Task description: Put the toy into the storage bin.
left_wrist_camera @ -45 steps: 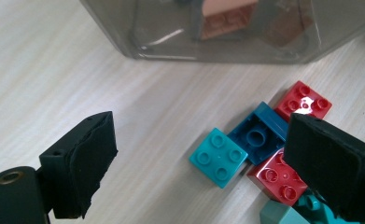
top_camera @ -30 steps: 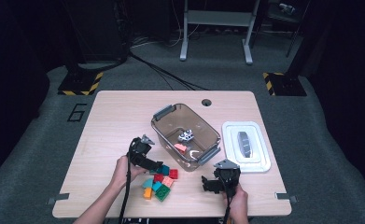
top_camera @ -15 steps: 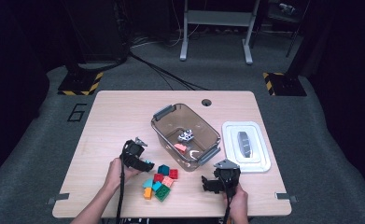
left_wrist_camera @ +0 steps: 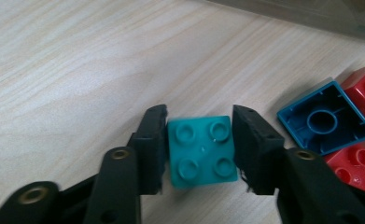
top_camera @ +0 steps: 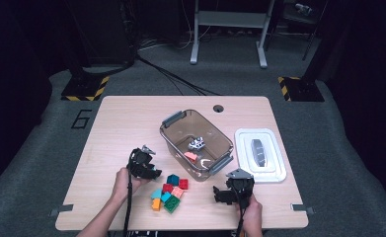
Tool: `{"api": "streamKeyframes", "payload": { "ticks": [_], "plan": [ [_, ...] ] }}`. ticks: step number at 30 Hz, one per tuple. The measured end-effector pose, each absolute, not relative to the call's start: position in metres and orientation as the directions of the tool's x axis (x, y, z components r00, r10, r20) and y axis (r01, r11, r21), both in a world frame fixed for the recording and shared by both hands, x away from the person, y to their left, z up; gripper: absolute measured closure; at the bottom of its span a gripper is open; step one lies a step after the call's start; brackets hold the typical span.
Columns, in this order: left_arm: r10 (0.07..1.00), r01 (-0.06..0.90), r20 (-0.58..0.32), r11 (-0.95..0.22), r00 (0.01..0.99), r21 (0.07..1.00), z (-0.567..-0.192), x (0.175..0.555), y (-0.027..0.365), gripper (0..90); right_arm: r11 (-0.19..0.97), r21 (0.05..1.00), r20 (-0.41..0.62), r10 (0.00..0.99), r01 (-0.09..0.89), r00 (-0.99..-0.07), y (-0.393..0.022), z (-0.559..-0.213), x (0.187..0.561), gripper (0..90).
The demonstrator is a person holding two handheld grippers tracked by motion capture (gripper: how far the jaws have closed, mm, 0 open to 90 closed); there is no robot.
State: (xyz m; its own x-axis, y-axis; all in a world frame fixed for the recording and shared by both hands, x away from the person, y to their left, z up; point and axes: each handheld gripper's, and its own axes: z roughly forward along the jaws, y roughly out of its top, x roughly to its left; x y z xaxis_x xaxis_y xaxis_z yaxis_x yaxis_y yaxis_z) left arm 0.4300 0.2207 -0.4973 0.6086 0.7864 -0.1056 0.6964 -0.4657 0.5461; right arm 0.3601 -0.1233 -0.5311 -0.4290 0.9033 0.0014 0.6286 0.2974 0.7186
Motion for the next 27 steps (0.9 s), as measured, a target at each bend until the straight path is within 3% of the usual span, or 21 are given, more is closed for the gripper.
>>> {"api": "streamKeyframes", "payload": {
  "ticks": [27],
  "plan": [
    [0.801, 0.694, -0.120, -0.420, 0.586, 0.584, -0.483, 0.436, 0.231, 59.0, 0.299, 0.719, 0.000, 0.903, 0.628, -0.430, -0.123, -0.531, 0.360, 0.0]
  ]
}}
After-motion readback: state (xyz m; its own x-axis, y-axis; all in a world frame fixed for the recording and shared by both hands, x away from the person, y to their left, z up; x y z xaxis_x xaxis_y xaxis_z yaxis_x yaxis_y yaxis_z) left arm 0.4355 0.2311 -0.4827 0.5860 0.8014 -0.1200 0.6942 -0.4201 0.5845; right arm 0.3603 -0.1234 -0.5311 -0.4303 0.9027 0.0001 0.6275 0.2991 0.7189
